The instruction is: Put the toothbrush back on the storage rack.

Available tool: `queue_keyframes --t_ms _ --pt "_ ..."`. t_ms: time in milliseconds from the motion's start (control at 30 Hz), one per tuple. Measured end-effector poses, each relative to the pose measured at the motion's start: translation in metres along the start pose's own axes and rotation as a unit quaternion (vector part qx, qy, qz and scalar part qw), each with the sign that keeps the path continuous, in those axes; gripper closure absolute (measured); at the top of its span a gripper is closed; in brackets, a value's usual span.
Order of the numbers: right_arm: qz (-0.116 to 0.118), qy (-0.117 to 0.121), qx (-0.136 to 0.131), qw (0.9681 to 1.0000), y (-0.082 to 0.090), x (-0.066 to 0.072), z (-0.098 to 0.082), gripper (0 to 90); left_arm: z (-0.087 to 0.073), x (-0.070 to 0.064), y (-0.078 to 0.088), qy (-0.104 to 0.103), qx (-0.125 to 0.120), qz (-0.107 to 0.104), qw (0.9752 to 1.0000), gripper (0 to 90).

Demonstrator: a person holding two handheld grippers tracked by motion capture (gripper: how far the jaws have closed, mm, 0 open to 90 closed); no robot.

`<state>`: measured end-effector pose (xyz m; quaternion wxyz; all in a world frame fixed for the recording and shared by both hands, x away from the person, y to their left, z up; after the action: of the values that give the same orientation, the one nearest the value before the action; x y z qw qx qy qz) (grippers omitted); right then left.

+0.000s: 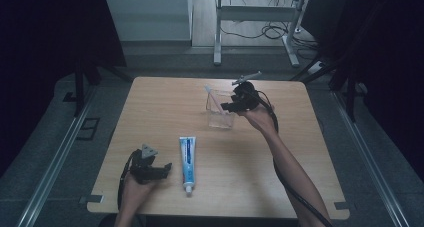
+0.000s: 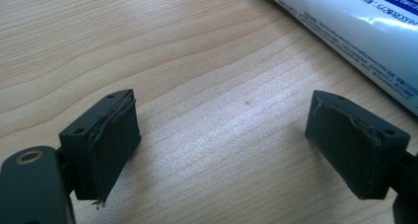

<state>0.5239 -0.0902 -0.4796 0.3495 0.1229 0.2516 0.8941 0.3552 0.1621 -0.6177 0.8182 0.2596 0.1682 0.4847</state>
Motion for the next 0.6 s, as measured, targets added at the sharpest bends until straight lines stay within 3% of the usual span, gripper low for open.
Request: queue_keyframes --t_ms 600 --pt "0.010 0.008 -0.014 0.9998 0.028 0.006 -0.009 18.1 0.000 0.000 0.000 0.000 0.000 0.000 1.0000 12.9"
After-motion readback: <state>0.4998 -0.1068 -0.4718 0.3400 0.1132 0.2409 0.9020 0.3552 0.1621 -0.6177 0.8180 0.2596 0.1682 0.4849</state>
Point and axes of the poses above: each handheld gripper's, and its own axes: y roughly backward along the jaws, z roughly out of its top, x roughly to its left, the point moved 10 cm from there along -y, roughly forward along the jaws, and after that the axes turned 11 degrees about -x, right-handed, at the moved point
